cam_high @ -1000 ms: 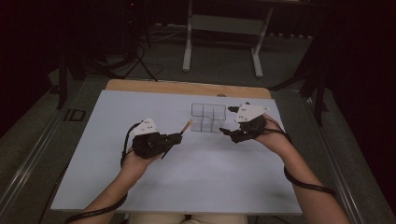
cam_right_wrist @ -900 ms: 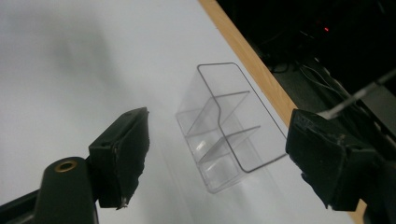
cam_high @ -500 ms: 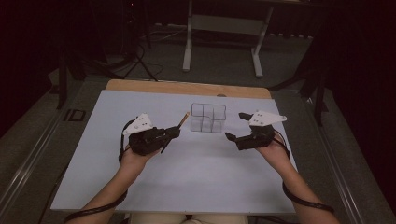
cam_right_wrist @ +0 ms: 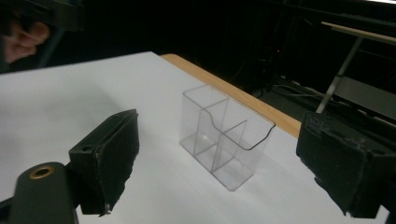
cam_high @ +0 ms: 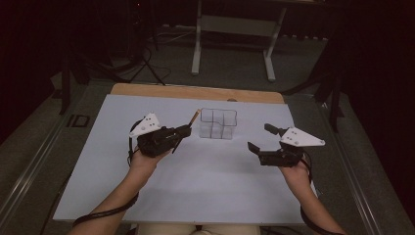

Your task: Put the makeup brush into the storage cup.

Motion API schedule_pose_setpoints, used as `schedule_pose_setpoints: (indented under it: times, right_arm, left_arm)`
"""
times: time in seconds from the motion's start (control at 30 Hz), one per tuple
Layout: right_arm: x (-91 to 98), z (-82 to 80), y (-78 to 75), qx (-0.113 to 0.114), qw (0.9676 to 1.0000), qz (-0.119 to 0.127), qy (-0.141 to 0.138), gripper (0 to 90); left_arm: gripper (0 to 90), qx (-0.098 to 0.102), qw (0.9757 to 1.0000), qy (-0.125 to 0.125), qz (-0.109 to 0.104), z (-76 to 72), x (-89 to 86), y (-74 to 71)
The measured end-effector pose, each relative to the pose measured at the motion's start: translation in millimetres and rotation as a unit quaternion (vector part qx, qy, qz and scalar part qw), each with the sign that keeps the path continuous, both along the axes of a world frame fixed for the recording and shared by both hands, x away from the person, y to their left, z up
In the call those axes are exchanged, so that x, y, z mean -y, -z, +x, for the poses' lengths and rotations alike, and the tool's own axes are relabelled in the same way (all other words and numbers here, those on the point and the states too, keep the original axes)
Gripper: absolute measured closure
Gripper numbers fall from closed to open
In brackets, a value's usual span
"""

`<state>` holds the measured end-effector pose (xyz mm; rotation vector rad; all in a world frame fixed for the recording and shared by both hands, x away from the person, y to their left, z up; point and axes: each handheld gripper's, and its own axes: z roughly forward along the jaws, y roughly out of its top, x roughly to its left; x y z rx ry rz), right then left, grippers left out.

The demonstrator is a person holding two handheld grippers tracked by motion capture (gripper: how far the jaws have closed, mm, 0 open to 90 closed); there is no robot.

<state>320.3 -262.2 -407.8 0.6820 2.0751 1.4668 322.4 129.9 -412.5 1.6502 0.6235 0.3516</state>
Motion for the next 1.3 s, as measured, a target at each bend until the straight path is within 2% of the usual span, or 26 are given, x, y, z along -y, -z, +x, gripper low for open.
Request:
schedule_pose_setpoints:
  times: [0.13, 0.3, 0.47, 0.6, 0.7, 0.77, 0.87, 0.97, 1.13, 1.3]
  right_arm:
    - [4.6, -12.7, 1.6, 0.002, 1.0000, 0.000, 0.005, 13.3]
    - [10.1, -26.7, 7.9, 0.004, 0.9993, 0.036, 0.009, 13.2]
    - [9.5, -33.9, 14.7, 0.004, 0.9994, 0.030, 0.013, 13.2]
    - [8.3, -35.0, 17.2, 0.000, 0.9993, 0.035, 0.011, 13.2]
    - [8.2, -35.6, 16.6, 0.005, 0.9990, 0.044, 0.009, 13.3]
    - [8.0, -35.7, 16.8, 0.006, 0.9990, 0.044, 0.008, 13.3]
    - [8.3, -35.5, 18.4, 0.005, 0.9990, 0.045, 0.007, 13.3]
    - [9.0, -35.4, 19.8, 0.008, 0.9989, 0.046, 0.007, 13.3]
    - [10.9, -35.0, 21.1, 0.005, 0.9989, 0.047, 0.008, 13.4]
    - [11.0, -34.8, 20.8, 0.003, 0.9987, 0.050, 0.009, 13.5]
  left_arm:
    - [84.4, 0.012, 0.9998, -0.010, -0.010, 3.4, 0.8, -1.8]
    - [84.3, 0.012, 0.9994, -0.020, -0.024, 9.5, 2.7, -2.7]
    - [84.3, 0.017, 0.9989, -0.029, -0.031, 14.2, 3.9, -4.9]
    - [84.3, 0.023, 0.9981, -0.038, -0.042, 17.6, 4.2, -6.9]
    - [84.2, 0.032, 0.9974, -0.048, -0.044, 20.6, 5.2, -7.4]
    - [84.2, 0.030, 0.9970, -0.048, -0.052, 23.7, 6.2, -7.2]
    - [84.2, 0.033, 0.9967, -0.052, -0.054, 27.8, 8.8, -7.8]
    - [84.2, 0.048, 0.9958, -0.061, -0.048, 31.3, 12.1, -7.9]
    - [84.2, 0.045, 0.9949, -0.068, -0.060, 37.8, 17.0, -6.9]
    - [84.2, 0.047, 0.9948, -0.065, -0.062, 39.5, 21.1, -5.4]
